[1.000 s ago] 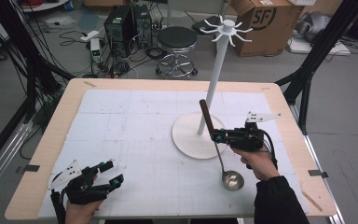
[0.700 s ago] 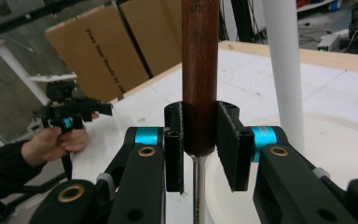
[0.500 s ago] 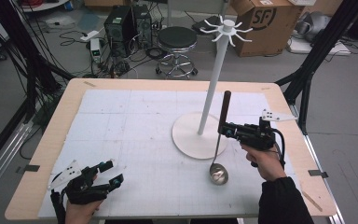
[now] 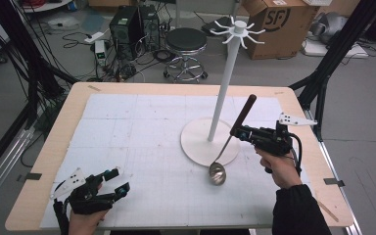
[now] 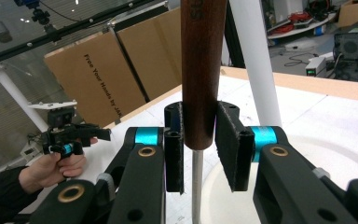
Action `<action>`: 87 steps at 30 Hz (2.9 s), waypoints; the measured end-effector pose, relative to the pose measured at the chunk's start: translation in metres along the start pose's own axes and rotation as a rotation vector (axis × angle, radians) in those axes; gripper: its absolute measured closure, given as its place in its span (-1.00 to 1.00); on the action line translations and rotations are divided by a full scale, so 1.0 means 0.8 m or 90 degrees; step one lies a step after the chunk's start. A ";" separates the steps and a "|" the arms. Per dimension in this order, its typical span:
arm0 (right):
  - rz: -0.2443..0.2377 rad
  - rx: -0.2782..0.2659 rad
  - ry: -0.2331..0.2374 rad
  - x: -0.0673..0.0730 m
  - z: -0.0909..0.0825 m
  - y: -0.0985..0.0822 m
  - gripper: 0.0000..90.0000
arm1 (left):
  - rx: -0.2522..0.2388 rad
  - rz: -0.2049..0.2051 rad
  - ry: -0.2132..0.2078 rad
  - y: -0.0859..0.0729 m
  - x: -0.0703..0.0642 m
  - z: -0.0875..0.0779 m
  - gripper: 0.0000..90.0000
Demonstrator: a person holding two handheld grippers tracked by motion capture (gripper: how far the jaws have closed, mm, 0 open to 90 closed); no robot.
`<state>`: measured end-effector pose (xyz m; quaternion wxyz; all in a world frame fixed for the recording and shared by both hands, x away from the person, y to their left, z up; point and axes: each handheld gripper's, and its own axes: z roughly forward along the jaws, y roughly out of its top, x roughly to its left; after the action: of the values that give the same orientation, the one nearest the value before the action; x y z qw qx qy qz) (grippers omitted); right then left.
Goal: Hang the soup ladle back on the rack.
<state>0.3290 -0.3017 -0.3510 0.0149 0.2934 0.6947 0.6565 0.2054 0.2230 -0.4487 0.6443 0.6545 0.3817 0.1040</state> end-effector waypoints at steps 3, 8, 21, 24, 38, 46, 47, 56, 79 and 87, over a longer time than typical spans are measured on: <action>-0.004 -0.007 -0.001 0.002 -0.001 0.003 0.63 | -0.001 0.000 0.001 0.000 0.000 0.000 -0.46; -0.021 -0.021 -0.005 0.009 -0.007 0.015 0.63 | 0.001 -0.001 0.000 0.000 0.000 0.000 -0.46; -0.038 -0.047 0.004 0.028 -0.016 0.075 0.63 | -0.001 0.000 0.001 0.000 0.000 0.000 -0.46; -0.040 -0.047 0.004 0.029 -0.014 0.092 0.63 | -0.003 0.001 0.001 0.000 0.000 0.000 -0.46; -0.051 -0.077 0.009 0.033 -0.017 0.146 0.63 | -0.007 -0.003 0.007 0.000 0.002 -0.007 -0.46; -0.054 -0.078 0.009 0.035 -0.018 0.155 0.63 | -0.006 -0.002 0.006 0.000 0.001 -0.006 -0.45; -0.054 -0.077 0.010 0.036 -0.019 0.156 0.63 | -0.006 -0.003 0.007 0.000 0.001 -0.006 -0.45; -0.059 -0.078 0.026 0.040 -0.017 0.156 0.63 | -0.005 -0.004 0.007 -0.001 0.001 -0.006 -0.45; -0.041 -0.067 0.058 0.039 -0.008 0.156 0.63 | -0.004 -0.003 0.006 -0.001 0.001 -0.006 -0.45; -0.034 -0.060 0.067 0.036 0.005 0.157 0.63 | -0.005 -0.005 0.008 -0.001 0.002 -0.007 -0.45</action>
<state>0.3558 -0.2900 -0.2252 0.0094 0.2390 0.6706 0.7022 0.2026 0.2279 -0.4490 0.6446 0.6500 0.3880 0.1071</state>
